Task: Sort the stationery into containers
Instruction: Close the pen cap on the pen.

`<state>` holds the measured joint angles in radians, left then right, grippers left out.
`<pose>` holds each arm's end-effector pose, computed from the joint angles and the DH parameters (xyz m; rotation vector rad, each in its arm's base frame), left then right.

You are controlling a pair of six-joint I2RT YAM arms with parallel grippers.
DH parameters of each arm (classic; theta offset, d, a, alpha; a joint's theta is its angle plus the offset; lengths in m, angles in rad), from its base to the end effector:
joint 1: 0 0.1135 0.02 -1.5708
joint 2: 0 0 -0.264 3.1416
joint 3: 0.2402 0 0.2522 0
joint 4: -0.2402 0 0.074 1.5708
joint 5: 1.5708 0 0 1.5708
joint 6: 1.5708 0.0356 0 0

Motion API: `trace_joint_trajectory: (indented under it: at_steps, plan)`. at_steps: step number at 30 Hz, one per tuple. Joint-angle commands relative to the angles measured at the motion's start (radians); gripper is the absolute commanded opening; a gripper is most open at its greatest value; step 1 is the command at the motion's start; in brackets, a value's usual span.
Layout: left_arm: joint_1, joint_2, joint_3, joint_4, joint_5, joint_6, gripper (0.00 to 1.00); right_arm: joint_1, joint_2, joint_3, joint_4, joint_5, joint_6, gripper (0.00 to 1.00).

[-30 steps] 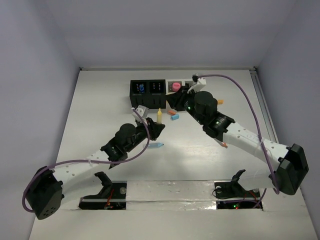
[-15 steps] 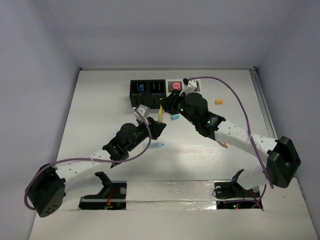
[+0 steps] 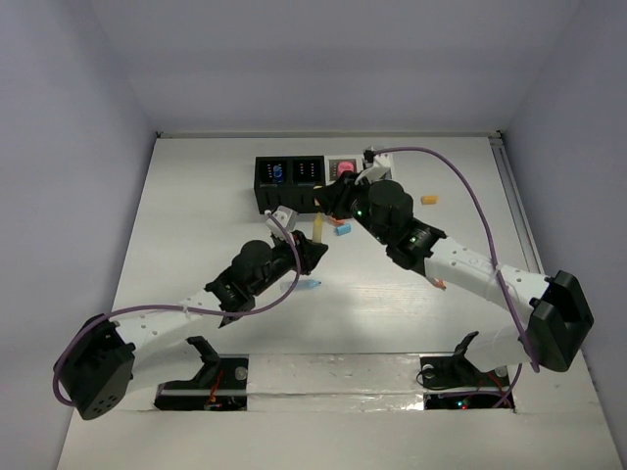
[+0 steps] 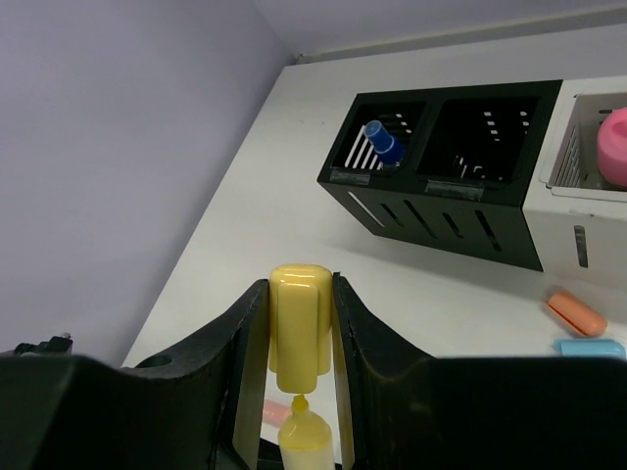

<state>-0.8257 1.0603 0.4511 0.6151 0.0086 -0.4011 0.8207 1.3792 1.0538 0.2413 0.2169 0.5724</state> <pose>0.1597 -0.1735 0.2535 0.3545 1.6107 -0.9608 0.2302 0.2358 0.3421 -0.0422 1.7280 0.8707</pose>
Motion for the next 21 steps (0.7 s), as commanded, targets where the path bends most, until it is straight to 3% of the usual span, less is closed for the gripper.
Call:
trace_joint_trajectory:
  at_steps: [1,21]
  plan:
    - [-0.007,-0.010,0.031,0.064,0.016,0.002,0.00,0.017,-0.017,0.029,0.066,0.004,-0.014,0.00]
    - [-0.007,-0.054,0.038,0.043,0.001,-0.004,0.00,0.075,-0.002,0.006,0.098,0.105,-0.078,0.00]
